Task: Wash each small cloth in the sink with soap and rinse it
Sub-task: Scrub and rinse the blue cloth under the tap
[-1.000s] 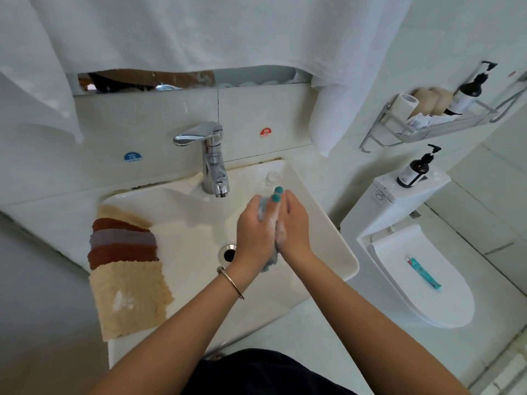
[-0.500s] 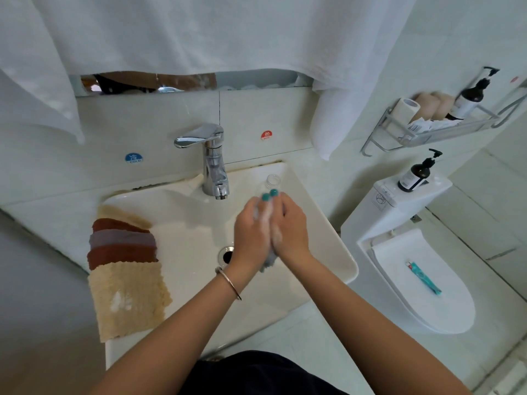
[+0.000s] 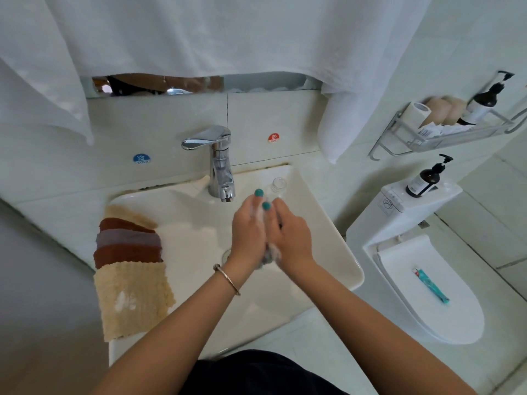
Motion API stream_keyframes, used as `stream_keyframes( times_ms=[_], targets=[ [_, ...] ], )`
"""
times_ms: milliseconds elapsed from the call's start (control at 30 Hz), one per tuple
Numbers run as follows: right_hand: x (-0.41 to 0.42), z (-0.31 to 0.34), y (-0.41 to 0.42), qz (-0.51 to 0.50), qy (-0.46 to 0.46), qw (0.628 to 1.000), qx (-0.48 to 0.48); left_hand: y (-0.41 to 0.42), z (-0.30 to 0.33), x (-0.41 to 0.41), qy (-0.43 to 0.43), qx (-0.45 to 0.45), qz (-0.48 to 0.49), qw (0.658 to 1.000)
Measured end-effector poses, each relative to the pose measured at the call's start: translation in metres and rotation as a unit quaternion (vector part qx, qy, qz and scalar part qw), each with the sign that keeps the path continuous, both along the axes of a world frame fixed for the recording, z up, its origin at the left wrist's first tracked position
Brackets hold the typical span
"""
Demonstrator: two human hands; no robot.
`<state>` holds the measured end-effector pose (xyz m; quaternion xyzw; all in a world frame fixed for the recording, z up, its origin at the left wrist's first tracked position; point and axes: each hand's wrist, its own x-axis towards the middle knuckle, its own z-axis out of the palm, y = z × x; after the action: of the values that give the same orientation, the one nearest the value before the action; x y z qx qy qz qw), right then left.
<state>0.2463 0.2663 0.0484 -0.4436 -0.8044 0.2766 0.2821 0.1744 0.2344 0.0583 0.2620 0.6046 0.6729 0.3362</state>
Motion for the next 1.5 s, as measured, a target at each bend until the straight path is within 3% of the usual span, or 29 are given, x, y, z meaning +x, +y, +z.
stream_keyframes(
  times_ms=[100,200,333,500,667,900,1033,1133,1267,1367,1500],
  targets=[
    [0.004,0.004,0.028,-0.080,0.103,0.980,-0.151,-0.006,0.000,0.005,0.070,0.006,-0.084,0.994],
    [0.021,0.015,0.035,-0.043,0.197,0.956,-0.211,-0.005,-0.002,-0.028,0.081,-0.005,-0.088,0.993],
    [0.047,0.038,0.051,0.099,0.084,0.969,-0.210,-0.017,-0.005,-0.064,0.086,-0.041,-0.195,0.976],
    [0.054,0.044,0.058,0.102,0.079,0.973,-0.191,-0.024,-0.002,-0.075,0.071,-0.021,-0.241,0.968],
    [0.045,0.049,0.057,0.064,0.126,0.973,-0.181,-0.020,0.000,-0.071,0.065,-0.001,-0.216,0.974],
    [0.041,0.047,0.057,0.008,0.101,0.978,-0.185,-0.011,0.002,-0.063,0.011,0.000,-0.194,0.981],
    [0.027,0.040,0.045,-0.045,0.143,0.983,-0.108,0.003,-0.001,-0.049,0.031,0.006,-0.094,0.995],
    [0.010,0.032,0.028,-0.106,0.214,0.966,-0.095,0.015,0.002,-0.029,0.065,0.008,0.018,0.998],
    [-0.008,0.024,-0.005,-0.080,0.247,0.962,-0.080,0.027,0.018,-0.012,0.083,0.018,0.137,0.987],
    [-0.010,0.028,-0.001,-0.044,0.193,0.979,-0.046,0.029,0.017,-0.001,0.056,0.026,0.118,0.991],
    [-0.010,0.034,0.026,-0.109,0.227,0.962,-0.107,0.024,0.018,0.018,0.043,0.036,0.043,0.998]
  ],
)
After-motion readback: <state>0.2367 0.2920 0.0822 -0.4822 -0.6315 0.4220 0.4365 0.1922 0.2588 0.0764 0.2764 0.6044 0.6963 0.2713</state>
